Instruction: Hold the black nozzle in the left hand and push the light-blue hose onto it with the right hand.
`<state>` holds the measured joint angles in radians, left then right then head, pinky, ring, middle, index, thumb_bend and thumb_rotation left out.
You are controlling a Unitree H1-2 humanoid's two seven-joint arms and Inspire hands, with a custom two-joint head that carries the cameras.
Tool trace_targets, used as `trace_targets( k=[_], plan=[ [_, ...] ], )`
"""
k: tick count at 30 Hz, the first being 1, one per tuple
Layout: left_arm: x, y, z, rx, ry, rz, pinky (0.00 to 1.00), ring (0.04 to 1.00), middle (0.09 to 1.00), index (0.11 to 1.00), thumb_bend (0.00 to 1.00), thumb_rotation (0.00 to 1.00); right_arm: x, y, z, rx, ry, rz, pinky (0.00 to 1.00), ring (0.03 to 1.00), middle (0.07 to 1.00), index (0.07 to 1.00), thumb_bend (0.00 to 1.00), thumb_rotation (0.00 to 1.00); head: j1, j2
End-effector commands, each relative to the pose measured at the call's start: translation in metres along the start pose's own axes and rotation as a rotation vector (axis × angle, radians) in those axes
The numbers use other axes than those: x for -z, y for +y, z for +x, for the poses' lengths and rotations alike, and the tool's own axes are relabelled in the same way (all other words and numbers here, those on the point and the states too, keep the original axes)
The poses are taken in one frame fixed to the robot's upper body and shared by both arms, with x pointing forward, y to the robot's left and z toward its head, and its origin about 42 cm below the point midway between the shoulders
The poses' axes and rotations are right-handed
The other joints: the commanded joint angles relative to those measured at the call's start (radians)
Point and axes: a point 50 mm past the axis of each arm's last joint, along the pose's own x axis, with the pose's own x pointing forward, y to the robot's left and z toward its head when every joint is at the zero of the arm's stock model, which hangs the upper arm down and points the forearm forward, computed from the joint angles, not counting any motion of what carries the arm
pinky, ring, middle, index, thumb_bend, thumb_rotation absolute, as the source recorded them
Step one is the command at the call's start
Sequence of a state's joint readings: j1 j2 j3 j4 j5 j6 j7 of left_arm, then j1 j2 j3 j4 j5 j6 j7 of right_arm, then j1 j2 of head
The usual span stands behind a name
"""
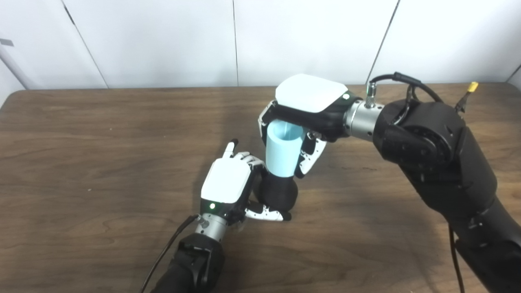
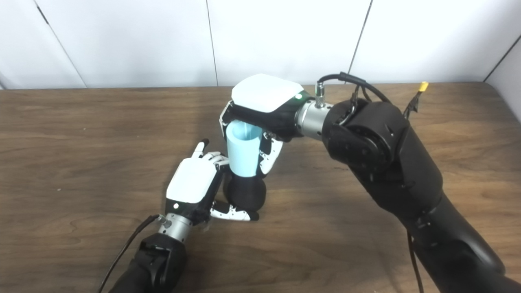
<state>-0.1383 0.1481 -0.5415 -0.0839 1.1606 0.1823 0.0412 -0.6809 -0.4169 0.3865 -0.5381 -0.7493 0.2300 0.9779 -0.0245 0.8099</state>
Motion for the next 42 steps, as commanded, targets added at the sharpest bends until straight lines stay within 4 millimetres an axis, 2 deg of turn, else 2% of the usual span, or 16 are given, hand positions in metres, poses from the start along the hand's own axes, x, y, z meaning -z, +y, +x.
trace_targets(
  k=[1, 6, 10, 16, 28, 32, 36, 42],
  plan=[
    [-0.003, -0.001, -0.003, 0.008, -0.014, 0.005, 1.00, 0.798, 0.685, 0.482, 0.52, 0.05, -0.002, -0.008, -0.005, 0.050, 0.013, -0.028, 0.33, 0.377, 0.531, 0.478, 0.51, 0.00, 0.000, 0.000],
    [-0.003, 0.000, -0.003, 0.011, -0.014, 0.005, 1.00, 0.803, 0.688, 0.482, 0.52, 0.05, 0.000, -0.004, -0.006, 0.053, 0.024, -0.023, 0.34, 0.381, 0.535, 0.480, 0.51, 0.00, -0.001, 0.002],
    [-0.003, 0.000, -0.003, 0.016, -0.012, 0.007, 1.00, 0.805, 0.690, 0.482, 0.52, 0.05, 0.001, -0.002, -0.005, 0.066, 0.026, -0.020, 0.33, 0.363, 0.492, 0.550, 0.51, 0.00, -0.001, 0.001],
    [-0.004, 0.000, -0.002, 0.014, -0.013, 0.006, 1.00, 0.805, 0.690, 0.482, 0.52, 0.05, 0.001, -0.002, -0.005, 0.071, 0.033, -0.028, 0.36, 0.371, 0.498, 0.564, 0.51, 0.00, 0.000, 0.002],
    [-0.003, 0.000, -0.001, 0.016, -0.013, 0.007, 1.00, 0.806, 0.689, 0.482, 0.52, 0.05, -0.009, 0.001, -0.006, 0.012, -0.004, -0.132, 0.30, 0.358, 0.485, 0.569, 0.51, 0.00, -0.001, 0.005],
    [-0.004, 0.001, -0.001, 0.019, -0.011, 0.009, 1.00, 0.807, 0.690, 0.482, 0.52, 0.05, -0.013, 0.002, -0.007, -0.021, -0.012, -0.172, 0.23, 0.383, 0.513, 0.498, 0.52, 0.00, -0.002, 0.008],
    [-0.004, 0.001, -0.001, 0.016, -0.011, 0.006, 1.00, 0.807, 0.690, 0.482, 0.52, 0.05, -0.017, 0.000, -0.008, -0.065, -0.005, -0.208, 0.19, 0.382, 0.511, 0.491, 0.52, 0.00, -0.003, 0.009],
    [-0.004, 0.000, 0.000, 0.011, -0.012, 0.008, 1.00, 0.802, 0.685, 0.482, 0.52, 0.05, -0.023, 0.000, -0.010, -0.108, 0.009, -0.245, 0.22, 0.401, 0.509, 0.490, 0.52, 0.00, -0.001, 0.009]
  ],
)
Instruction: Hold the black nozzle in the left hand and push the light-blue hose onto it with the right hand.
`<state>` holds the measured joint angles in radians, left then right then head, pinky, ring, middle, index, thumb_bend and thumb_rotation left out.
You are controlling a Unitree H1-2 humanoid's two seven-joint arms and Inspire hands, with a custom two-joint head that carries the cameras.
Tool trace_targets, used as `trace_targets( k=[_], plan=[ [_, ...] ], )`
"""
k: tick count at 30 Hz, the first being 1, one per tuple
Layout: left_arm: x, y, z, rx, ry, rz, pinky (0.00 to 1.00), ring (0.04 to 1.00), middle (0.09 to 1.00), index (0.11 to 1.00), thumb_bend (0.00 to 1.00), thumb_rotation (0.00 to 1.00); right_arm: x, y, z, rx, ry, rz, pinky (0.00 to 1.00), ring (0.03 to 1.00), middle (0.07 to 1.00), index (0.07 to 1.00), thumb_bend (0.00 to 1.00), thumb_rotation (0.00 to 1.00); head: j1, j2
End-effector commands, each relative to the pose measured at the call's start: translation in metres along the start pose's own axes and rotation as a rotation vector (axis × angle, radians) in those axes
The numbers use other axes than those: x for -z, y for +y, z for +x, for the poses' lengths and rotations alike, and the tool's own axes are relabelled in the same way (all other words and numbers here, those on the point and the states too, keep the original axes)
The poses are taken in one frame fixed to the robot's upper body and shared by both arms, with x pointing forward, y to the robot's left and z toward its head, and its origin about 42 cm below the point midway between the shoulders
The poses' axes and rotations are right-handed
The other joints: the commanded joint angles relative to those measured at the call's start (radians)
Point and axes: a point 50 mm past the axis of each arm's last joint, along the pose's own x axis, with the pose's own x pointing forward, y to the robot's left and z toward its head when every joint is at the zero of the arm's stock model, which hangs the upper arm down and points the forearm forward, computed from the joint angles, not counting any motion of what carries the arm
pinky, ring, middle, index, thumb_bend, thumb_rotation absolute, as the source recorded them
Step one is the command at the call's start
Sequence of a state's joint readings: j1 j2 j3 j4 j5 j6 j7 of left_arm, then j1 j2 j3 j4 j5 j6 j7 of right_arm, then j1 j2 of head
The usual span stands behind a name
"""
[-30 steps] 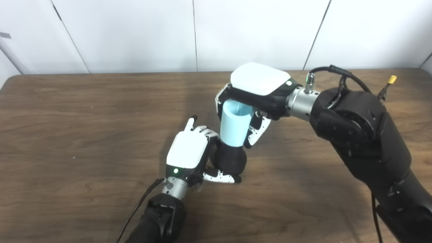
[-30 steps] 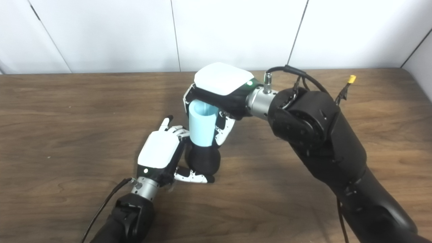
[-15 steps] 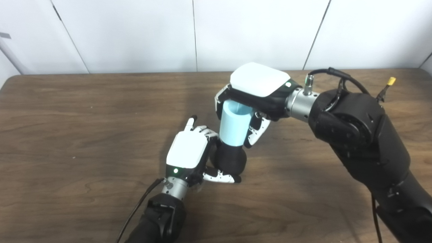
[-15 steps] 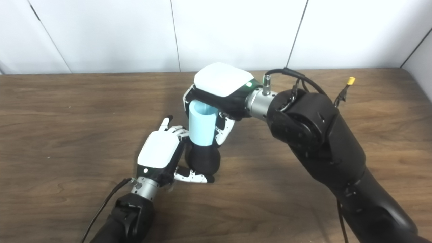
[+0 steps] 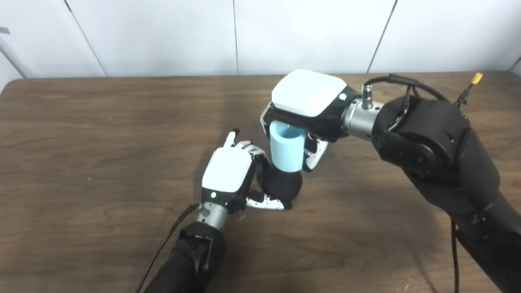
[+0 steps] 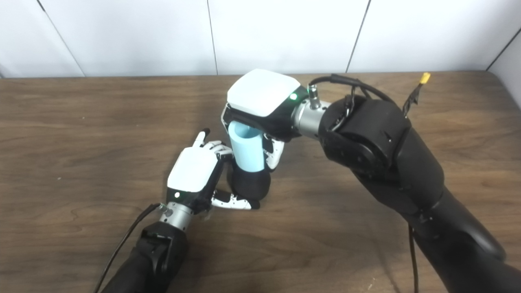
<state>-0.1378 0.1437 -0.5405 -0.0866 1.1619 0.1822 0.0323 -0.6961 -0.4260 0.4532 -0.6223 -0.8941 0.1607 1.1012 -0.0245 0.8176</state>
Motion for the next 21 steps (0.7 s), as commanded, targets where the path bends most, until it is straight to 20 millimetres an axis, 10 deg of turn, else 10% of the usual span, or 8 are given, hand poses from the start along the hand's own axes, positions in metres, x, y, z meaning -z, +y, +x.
trace_targets(
  k=[1, 5, 21],
  plan=[
    [-0.003, 0.000, -0.001, 0.007, -0.010, 0.010, 1.00, 0.804, 0.685, 0.482, 0.52, 0.05, -0.001, -0.001, -0.003, -0.036, 0.000, -0.035, 0.29, 0.407, 0.498, 0.503, 0.52, 0.00, -0.001, 0.001],
    [-0.003, 0.000, -0.001, 0.010, -0.008, 0.009, 1.00, 0.806, 0.685, 0.482, 0.52, 0.05, -0.001, 0.001, -0.004, -0.050, 0.008, -0.049, 0.45, 0.535, 0.536, 0.457, 0.52, 0.00, -0.001, 0.003],
    [-0.003, 0.001, -0.002, 0.009, -0.013, 0.010, 1.00, 0.806, 0.689, 0.482, 0.52, 0.05, 0.008, 0.014, -0.002, 0.061, 0.012, 0.018, 0.45, 0.526, 0.564, 0.491, 0.52, 0.14, 0.006, 0.006]
  ],
)
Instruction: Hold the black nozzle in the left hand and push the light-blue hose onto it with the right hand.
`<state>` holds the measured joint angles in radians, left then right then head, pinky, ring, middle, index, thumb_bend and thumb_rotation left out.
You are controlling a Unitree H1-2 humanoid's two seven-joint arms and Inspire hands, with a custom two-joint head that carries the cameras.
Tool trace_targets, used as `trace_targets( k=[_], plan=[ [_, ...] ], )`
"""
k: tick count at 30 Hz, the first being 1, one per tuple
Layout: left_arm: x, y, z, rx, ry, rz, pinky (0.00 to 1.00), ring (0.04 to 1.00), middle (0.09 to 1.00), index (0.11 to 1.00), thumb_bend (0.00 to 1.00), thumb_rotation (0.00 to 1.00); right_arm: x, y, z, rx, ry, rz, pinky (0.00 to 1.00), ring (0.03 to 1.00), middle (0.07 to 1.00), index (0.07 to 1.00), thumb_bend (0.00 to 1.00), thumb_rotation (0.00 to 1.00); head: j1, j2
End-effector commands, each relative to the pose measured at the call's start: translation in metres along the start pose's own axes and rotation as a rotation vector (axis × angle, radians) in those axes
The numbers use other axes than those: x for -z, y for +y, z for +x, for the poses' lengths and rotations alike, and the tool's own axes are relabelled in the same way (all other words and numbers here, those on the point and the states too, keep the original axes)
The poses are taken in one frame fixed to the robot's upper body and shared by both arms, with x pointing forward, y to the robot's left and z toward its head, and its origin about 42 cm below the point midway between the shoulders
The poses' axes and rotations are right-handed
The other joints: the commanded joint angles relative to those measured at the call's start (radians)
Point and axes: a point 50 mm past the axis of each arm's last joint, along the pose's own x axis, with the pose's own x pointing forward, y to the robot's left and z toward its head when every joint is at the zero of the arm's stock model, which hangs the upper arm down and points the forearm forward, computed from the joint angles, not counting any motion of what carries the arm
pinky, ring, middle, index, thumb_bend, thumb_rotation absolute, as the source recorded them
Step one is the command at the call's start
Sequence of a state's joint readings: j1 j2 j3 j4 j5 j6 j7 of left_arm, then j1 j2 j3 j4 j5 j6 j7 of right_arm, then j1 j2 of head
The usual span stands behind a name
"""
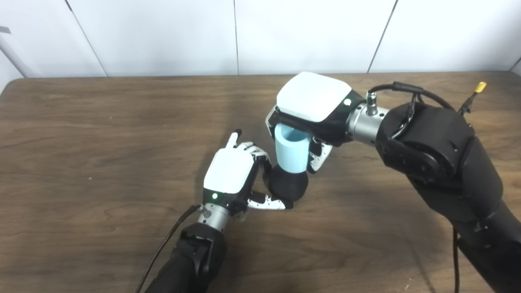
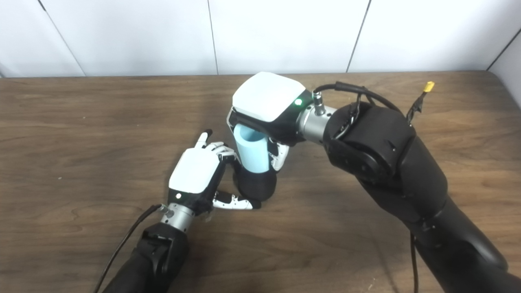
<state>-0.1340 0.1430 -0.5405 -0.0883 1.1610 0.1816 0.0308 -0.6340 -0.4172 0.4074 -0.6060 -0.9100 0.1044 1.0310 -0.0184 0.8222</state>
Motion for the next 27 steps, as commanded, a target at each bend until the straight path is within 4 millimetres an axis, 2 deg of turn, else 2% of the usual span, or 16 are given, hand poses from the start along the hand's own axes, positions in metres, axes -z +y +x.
trace_targets(
  k=[1, 6, 14, 21, 27],
  plan=[
    [-0.003, 0.001, 0.000, 0.006, -0.014, 0.014, 1.00, 0.805, 0.688, 0.482, 0.52, 0.05, 0.003, 0.002, 0.001, 0.025, -0.014, 0.015, 0.44, 0.513, 0.552, 0.491, 0.52, 0.14, 0.000, 0.001],
    [-0.003, 0.002, 0.000, 0.008, -0.013, 0.015, 1.00, 0.805, 0.688, 0.482, 0.52, 0.05, 0.007, 0.006, 0.001, 0.081, -0.027, 0.080, 0.40, 0.481, 0.518, 0.490, 0.52, 0.14, 0.001, 0.001],
    [-0.003, 0.001, -0.001, 0.002, -0.016, 0.015, 1.00, 0.805, 0.687, 0.482, 0.52, 0.05, 0.012, 0.015, 0.002, 0.122, -0.037, 0.121, 0.43, 0.516, 0.531, 0.491, 0.52, 0.15, 0.001, 0.001],
    [-0.003, 0.003, -0.001, 0.005, -0.016, 0.014, 1.00, 0.808, 0.687, 0.482, 0.52, 0.05, 0.007, 0.020, 0.001, 0.092, -0.038, 0.097, 0.46, 0.517, 0.532, 0.492, 0.52, 0.15, 0.003, 0.010],
    [-0.003, 0.005, -0.002, 0.007, -0.011, 0.020, 1.00, 0.808, 0.689, 0.483, 0.52, 0.05, -0.002, 0.025, 0.005, 0.034, -0.051, 0.084, 0.37, 0.441, 0.467, 0.492, 0.52, 0.14, 0.002, 0.013]
  ],
)
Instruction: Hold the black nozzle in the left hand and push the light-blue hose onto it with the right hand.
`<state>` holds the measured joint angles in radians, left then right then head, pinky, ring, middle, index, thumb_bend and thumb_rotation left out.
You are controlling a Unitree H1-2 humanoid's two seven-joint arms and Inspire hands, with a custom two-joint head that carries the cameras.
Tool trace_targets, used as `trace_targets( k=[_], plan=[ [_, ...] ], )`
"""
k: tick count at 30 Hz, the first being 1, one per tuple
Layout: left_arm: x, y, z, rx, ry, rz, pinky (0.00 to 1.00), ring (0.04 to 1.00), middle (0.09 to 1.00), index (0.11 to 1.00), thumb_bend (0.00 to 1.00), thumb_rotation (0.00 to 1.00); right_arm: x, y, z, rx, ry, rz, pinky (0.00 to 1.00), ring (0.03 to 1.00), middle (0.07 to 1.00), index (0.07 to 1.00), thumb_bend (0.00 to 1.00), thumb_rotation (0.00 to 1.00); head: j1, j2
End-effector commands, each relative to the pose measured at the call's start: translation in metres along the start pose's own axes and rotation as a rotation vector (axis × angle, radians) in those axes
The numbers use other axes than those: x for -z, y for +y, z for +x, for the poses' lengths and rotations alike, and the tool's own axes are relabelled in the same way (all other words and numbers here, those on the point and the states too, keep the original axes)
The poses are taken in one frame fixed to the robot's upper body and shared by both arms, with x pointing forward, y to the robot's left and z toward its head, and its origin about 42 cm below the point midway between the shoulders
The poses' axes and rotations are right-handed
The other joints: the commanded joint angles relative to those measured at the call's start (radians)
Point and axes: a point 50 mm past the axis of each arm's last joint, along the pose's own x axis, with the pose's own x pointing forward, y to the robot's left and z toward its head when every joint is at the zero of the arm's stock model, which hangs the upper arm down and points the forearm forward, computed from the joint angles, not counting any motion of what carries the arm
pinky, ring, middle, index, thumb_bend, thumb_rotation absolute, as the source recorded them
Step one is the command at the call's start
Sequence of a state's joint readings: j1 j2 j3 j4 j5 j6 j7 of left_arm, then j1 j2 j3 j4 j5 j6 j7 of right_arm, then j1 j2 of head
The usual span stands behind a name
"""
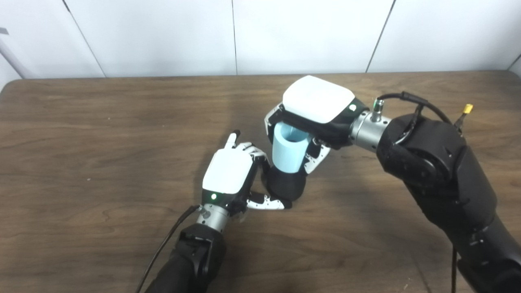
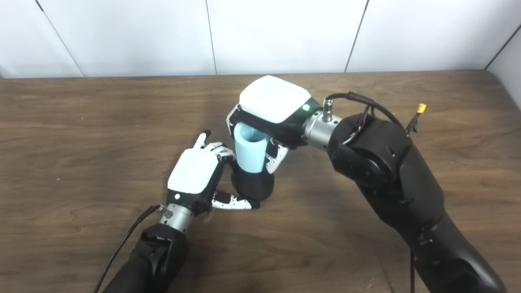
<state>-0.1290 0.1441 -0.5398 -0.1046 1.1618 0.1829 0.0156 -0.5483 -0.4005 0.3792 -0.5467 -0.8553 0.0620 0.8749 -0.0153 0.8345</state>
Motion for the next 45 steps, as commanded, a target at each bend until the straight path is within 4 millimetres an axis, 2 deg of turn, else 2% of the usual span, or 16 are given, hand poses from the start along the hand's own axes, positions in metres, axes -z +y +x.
trace_targets(
  k=[1, 3, 8, 11, 16, 21, 22, 23, 25, 27, 28, 29, 31, 35, 37, 45],
  plan=[
    [-0.002, 0.003, 0.000, 0.001, -0.006, 0.026, 1.00, 0.808, 0.688, 0.483, 0.52, 0.05, -0.006, 0.003, 0.003, -0.045, -0.027, -0.018, 0.37, 0.436, 0.462, 0.491, 0.52, 0.14, -0.002, 0.001],
    [-0.002, 0.003, 0.000, 0.000, 0.000, 0.036, 1.00, 0.805, 0.689, 0.484, 0.52, 0.06, -0.008, 0.004, 0.004, -0.055, -0.027, -0.024, 0.36, 0.425, 0.455, 0.491, 0.53, 0.14, -0.003, 0.002],
    [-0.002, 0.004, 0.000, -0.001, 0.010, 0.067, 1.00, 0.799, 0.702, 0.489, 0.52, 0.06, -0.011, 0.008, 0.004, -0.070, -0.035, -0.043, 0.39, 0.490, 0.499, 0.491, 0.52, 0.14, -0.008, 0.002],
    [-0.001, 0.004, 0.000, -0.002, 0.010, 0.072, 1.00, 0.797, 0.705, 0.490, 0.52, 0.07, -0.011, 0.011, 0.004, -0.063, -0.046, -0.043, 0.35, 0.416, 0.458, 0.490, 0.53, 0.14, -0.007, 0.003],
    [-0.001, 0.005, -0.001, -0.002, 0.011, 0.073, 1.00, 0.796, 0.708, 0.490, 0.52, 0.07, -0.011, 0.015, 0.003, -0.051, -0.050, -0.037, 0.39, 0.466, 0.502, 0.491, 0.52, 0.14, -0.006, 0.005],
    [0.001, 0.006, -0.001, -0.004, 0.017, 0.080, 1.00, 0.797, 0.713, 0.492, 0.52, 0.07, -0.011, 0.018, 0.003, -0.043, -0.041, -0.029, 0.50, 0.591, 0.589, 0.494, 0.52, 0.15, -0.005, 0.006],
    [0.002, 0.007, -0.001, -0.006, 0.018, 0.081, 1.00, 0.794, 0.713, 0.493, 0.52, 0.07, -0.011, 0.019, 0.003, -0.041, -0.040, -0.024, 0.52, 0.614, 0.606, 0.575, 0.76, 0.19, -0.005, 0.005],
    [0.003, 0.008, 0.000, -0.009, 0.019, 0.080, 1.00, 0.791, 0.713, 0.493, 0.52, 0.07, -0.010, 0.018, 0.003, -0.042, -0.037, -0.020, 0.54, 0.633, 0.623, 0.612, 0.84, 0.21, -0.006, 0.004],
    [0.004, 0.010, 0.001, -0.014, 0.024, 0.078, 1.00, 0.785, 0.714, 0.495, 0.52, 0.07, -0.010, 0.017, 0.003, -0.044, -0.033, -0.013, 0.59, 0.672, 0.659, 0.660, 0.92, 0.26, -0.008, 0.004],
    [0.004, 0.013, 0.002, -0.023, 0.032, 0.060, 1.00, 0.784, 0.716, 0.496, 0.52, 0.08, -0.009, 0.015, 0.003, -0.048, -0.031, -0.010, 0.62, 0.691, 0.676, 0.680, 0.95, 0.28, -0.006, 0.002],
    [0.005, 0.015, 0.003, -0.031, 0.038, 0.040, 1.00, 0.782, 0.718, 0.583, 0.74, 0.14, -0.009, 0.014, 0.004, -0.049, -0.030, -0.008, 0.63, 0.703, 0.686, 0.691, 0.96, 0.29, -0.006, 0.002],
    [0.005, 0.017, 0.005, -0.037, 0.043, 0.016, 1.00, 0.782, 0.723, 0.622, 0.83, 0.16, -0.008, 0.013, 0.004, -0.050, -0.031, -0.005, 0.64, 0.713, 0.693, 0.700, 0.96, 0.30, -0.007, 0.001],
    [0.005, 0.020, 0.008, -0.046, 0.046, -0.020, 1.00, 0.784, 0.735, 0.675, 0.91, 0.21, -0.007, 0.011, 0.004, -0.050, -0.031, -0.003, 0.64, 0.715, 0.699, 0.707, 0.97, 0.31, -0.008, 0.001],
    [0.004, 0.025, 0.015, -0.019, 0.042, -0.097, 1.00, 0.809, 0.766, 0.735, 0.94, 0.29, -0.006, 0.006, 0.003, -0.056, -0.022, -0.005, 0.63, 0.718, 0.702, 0.713, 0.97, 0.31, -0.011, 0.002],
    [0.003, 0.026, 0.017, -0.013, 0.042, -0.104, 1.00, 0.814, 0.779, 0.758, 0.98, 0.31, -0.006, 0.005, 0.003, -0.056, -0.021, -0.003, 0.63, 0.715, 0.700, 0.714, 0.97, 0.30, -0.011, 0.002],
    [-0.001, 0.030, 0.021, -0.016, 0.056, -0.109, 1.00, 0.846, 0.819, 0.852, 1.00, 0.32, -0.005, 0.003, 0.002, -0.054, -0.018, 0.009, 0.61, 0.701, 0.683, 0.706, 0.97, 0.27, -0.009, 0.002]
  ],
)
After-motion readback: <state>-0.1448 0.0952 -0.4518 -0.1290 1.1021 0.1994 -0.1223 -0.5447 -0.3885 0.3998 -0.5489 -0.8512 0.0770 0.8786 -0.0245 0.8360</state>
